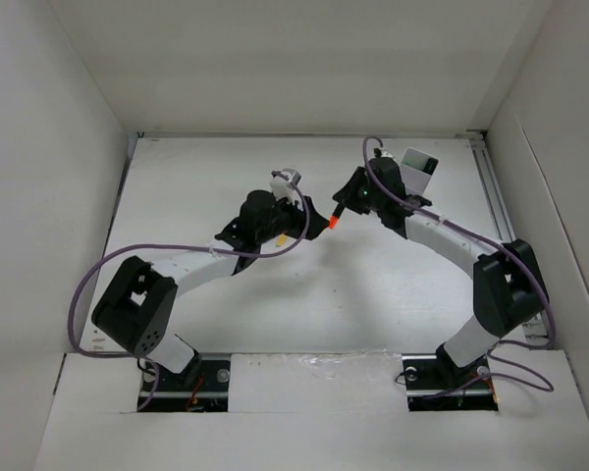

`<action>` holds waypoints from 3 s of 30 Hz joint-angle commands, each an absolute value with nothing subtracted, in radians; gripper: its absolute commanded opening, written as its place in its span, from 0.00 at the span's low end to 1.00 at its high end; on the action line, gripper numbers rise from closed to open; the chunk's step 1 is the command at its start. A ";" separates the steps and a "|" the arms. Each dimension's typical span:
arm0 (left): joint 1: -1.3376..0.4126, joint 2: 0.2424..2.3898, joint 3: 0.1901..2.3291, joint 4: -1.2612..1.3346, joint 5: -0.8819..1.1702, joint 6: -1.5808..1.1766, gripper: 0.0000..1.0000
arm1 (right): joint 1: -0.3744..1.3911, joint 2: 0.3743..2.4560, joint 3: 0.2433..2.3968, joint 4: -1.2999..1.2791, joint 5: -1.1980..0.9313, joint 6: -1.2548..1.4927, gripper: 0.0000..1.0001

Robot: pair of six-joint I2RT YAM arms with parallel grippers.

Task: Sort the stationery into containers
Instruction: Place the pen in the storage box, then pick up the scissors from the center of the board.

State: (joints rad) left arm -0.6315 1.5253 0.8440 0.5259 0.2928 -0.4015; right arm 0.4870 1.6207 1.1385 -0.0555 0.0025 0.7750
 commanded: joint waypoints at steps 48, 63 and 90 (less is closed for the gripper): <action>-0.627 1.355 0.850 0.308 -0.043 -0.426 0.63 | 0.175 2.023 1.689 -0.138 1.078 0.738 0.04; -0.627 1.388 0.917 0.172 -0.268 -0.437 0.55 | 0.204 1.877 1.616 -0.149 1.029 0.778 0.53; -0.597 1.673 1.069 -0.167 -0.482 -0.474 0.31 | 0.391 1.315 0.983 -0.138 0.433 0.946 0.04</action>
State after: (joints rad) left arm -0.5976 1.6463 1.0203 -0.1047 -0.4274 -0.4698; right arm 0.3805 1.3483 0.9768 -0.1722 0.4679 0.9428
